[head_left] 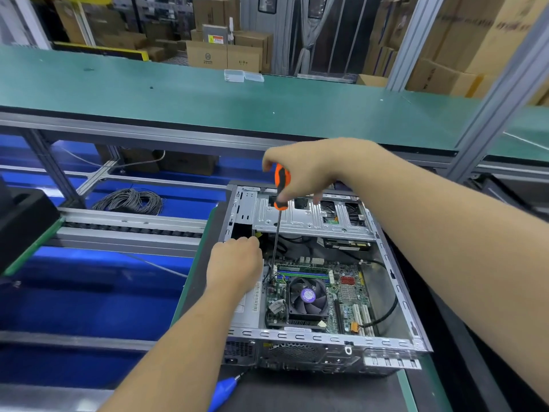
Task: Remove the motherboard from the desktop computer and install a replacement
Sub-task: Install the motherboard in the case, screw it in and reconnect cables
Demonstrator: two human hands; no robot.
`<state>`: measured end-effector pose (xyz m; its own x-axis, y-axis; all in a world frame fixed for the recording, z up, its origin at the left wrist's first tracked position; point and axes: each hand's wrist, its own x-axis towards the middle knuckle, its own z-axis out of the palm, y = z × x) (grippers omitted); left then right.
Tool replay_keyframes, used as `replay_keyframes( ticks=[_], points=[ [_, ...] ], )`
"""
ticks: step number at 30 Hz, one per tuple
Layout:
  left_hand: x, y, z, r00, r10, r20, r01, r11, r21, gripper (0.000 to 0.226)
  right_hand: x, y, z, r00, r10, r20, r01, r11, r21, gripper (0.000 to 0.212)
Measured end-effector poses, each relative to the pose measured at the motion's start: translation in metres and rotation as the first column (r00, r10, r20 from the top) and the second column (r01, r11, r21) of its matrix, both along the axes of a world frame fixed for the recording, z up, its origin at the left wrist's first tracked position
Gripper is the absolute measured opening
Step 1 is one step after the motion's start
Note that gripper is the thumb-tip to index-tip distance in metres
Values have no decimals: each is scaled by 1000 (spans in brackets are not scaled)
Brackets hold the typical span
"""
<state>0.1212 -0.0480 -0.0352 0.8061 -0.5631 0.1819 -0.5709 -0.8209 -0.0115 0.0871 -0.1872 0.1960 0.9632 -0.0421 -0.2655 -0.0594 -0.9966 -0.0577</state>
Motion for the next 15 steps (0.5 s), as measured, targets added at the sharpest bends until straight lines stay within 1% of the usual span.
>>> replay_keyframes(
  ticks=[1, 2, 3, 5, 6, 7, 8, 9, 10, 12, 13, 14, 15],
  points=[
    [0, 0, 0, 1000, -3, -1, 3, 1000, -2, 23, -1, -1, 1, 999, -44, 13, 45, 999, -14, 36],
    [0, -1, 0, 1000, -3, -3, 3, 1000, -3, 23, -1, -2, 1, 997, -55, 46, 57, 997, -47, 43],
    [0, -1, 0, 1000, 0, -3, 0, 1000, -2, 23, -1, -4, 0, 997, -29, 67, 35, 996, -85, 41],
    [0, -1, 0, 1000, 4, -3, -4, 1000, -2, 22, -2, -6, -1, 998, 33, 55, -31, 999, -42, 24],
    [0, 0, 0, 1000, 4, -2, -4, 1000, 1, 21, -4, -5, -1, 999, 31, 44, -30, 999, -11, 29],
    [1, 0, 0, 1000, 4, -4, -4, 1000, 6, 20, -4, -5, -1, 999, -9, 44, 10, 1000, -12, 37],
    [1, 0, -1, 1000, 2, -5, -2, 1000, 7, 20, -3, -5, -2, 997, -47, 69, 51, 997, -57, 46],
    [1, -1, -1, 1000, -3, -3, 3, 1000, 5, 21, -3, -6, -2, 994, -42, 96, 54, 989, -134, 49],
    [1, -1, -1, 1000, -5, -1, 5, 1000, 3, 23, -1, -7, -3, 995, -13, 96, 30, 984, -176, 44],
    [0, 0, -1, 1000, 2, -1, -2, 1000, 3, 24, 1, -7, -3, 997, 35, 71, -26, 991, -134, 25],
    [0, 1, -1, 1000, 1, 0, -1, 1000, 4, 25, -1, -6, -1, 997, 28, 70, -21, 995, -100, 27],
    [0, 0, -1, 1000, -4, 1, 4, 1000, 2, 25, -1, -6, -1, 996, 3, 93, 6, 995, -101, 36],
    [1, 0, -1, 1000, -10, 2, 10, 1000, -3, 26, -1, -6, 0, 992, -7, 125, 25, 989, -144, 43]
  ],
)
